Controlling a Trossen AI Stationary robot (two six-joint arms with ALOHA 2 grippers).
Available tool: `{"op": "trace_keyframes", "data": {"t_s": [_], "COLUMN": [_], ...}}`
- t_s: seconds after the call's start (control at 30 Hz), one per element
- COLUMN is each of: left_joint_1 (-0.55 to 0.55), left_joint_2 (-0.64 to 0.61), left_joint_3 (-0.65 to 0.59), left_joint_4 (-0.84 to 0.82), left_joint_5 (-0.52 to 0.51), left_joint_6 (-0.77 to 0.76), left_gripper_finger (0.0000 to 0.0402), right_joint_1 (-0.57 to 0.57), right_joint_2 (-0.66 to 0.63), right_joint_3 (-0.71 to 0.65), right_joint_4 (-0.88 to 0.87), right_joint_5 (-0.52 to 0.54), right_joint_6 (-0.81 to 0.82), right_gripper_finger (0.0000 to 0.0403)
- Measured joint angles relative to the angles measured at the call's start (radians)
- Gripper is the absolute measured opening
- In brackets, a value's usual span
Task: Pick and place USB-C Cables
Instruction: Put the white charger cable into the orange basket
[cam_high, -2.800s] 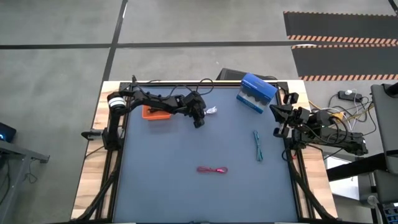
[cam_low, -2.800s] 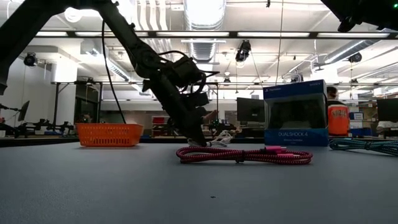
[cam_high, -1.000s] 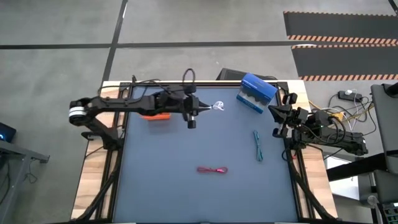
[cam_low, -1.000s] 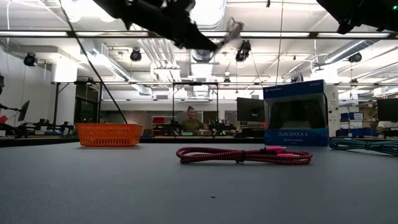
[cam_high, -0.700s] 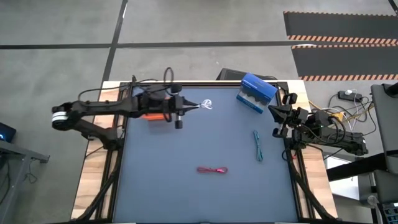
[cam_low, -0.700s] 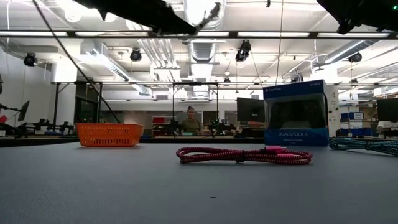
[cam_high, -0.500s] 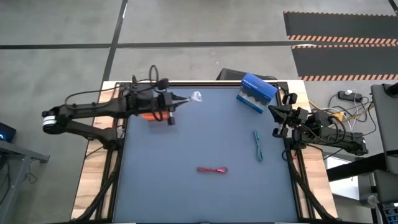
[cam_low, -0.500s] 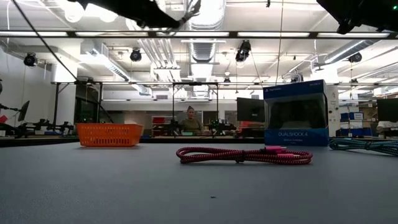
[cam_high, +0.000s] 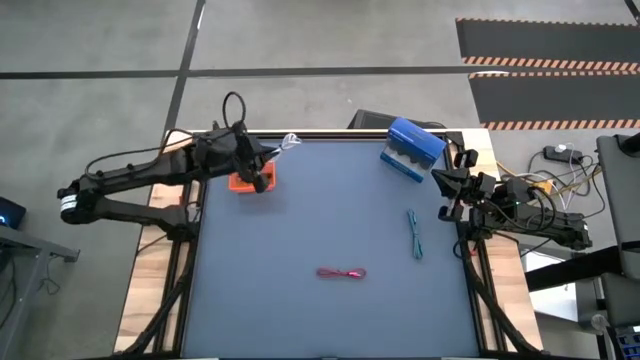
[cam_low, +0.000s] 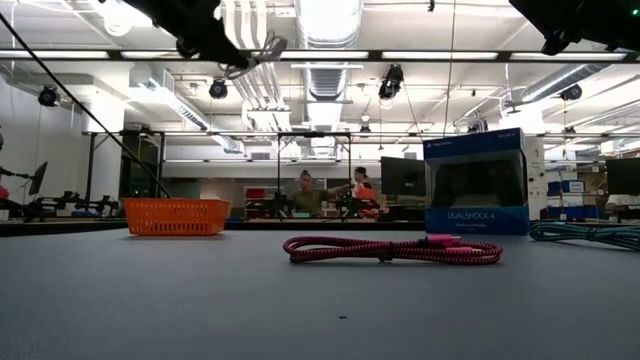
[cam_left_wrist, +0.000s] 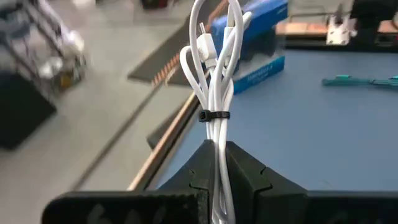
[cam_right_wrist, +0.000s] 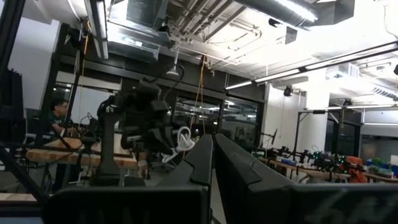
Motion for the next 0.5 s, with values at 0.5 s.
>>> {"op": "trace_keyframes", "data": {"t_s": [0.5], "left_joint_1": [0.136], "left_joint_2": [0.159], "left_joint_3": [0.118], "left_joint_4": [-0.551], "left_joint_5": [0.110], "left_joint_6": [-0.131], "left_gripper_finger": [0.0010], "right_joint_1": [0.000], "right_joint_2": [0.000], "right_joint_3": [0.000], "right_joint_4": [0.003], "right_joint_5": [0.000], "right_joint_6": [0.000], "right_gripper_finger": [0.0009]}}
